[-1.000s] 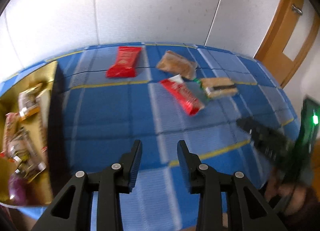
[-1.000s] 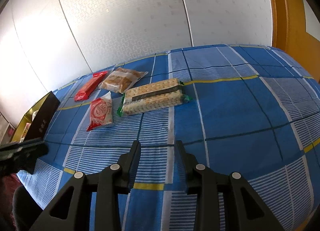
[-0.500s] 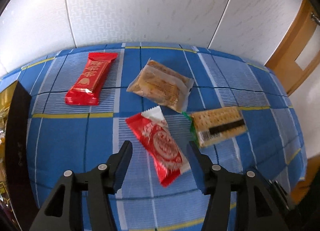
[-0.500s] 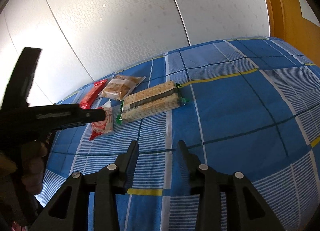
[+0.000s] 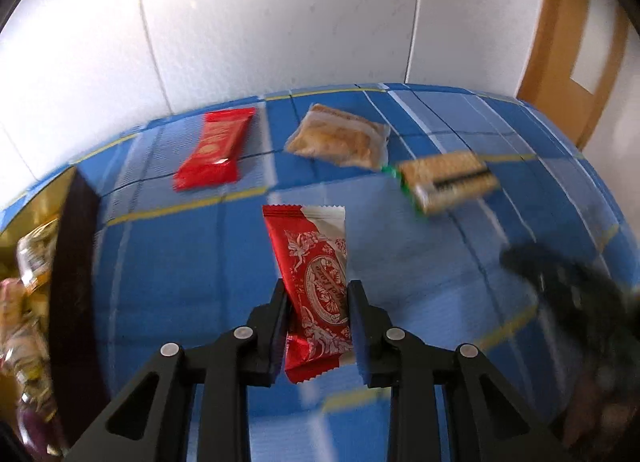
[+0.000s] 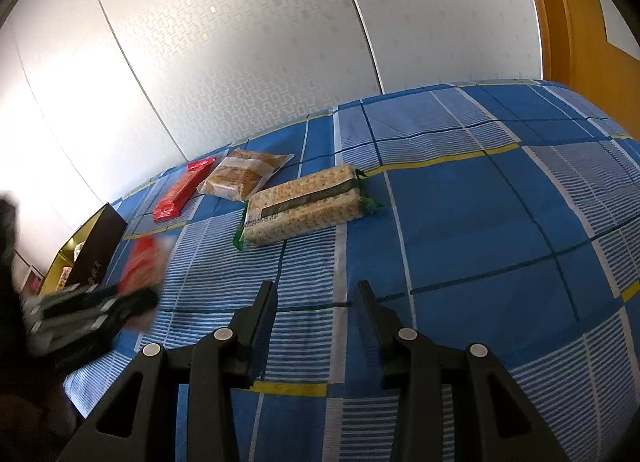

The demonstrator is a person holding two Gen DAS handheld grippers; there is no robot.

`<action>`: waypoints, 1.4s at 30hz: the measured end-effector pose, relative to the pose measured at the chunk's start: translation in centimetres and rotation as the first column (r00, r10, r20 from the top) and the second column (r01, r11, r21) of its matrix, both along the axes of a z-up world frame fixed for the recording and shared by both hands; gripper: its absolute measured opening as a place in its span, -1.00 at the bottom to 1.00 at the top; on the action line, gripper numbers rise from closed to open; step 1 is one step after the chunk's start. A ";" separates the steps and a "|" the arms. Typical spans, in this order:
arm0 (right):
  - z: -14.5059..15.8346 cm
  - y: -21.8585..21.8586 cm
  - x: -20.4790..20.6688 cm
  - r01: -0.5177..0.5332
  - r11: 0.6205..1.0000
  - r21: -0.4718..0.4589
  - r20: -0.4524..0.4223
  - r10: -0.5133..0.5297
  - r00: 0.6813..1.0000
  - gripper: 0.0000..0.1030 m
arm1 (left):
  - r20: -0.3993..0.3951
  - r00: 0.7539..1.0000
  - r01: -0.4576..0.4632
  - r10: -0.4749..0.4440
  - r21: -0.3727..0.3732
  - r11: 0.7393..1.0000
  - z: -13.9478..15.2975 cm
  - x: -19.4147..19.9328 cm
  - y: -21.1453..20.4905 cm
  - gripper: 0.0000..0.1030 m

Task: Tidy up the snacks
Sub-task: 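Grasp the red bar packet with right tool while left tool holds the red-and-white packet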

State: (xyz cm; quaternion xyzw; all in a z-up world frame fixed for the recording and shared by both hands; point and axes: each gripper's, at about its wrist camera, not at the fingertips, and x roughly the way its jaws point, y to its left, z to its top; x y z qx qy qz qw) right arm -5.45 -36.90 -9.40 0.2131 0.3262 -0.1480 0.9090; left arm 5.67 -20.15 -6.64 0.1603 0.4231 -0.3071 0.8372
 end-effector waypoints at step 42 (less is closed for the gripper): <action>1.2 10.1 29.6 -0.249 0.964 -0.090 -0.303 0.212 0.929 -0.05 | 0.078 0.989 -0.106 0.123 -0.197 0.975 -2.5 -4.0 12.7 -0.43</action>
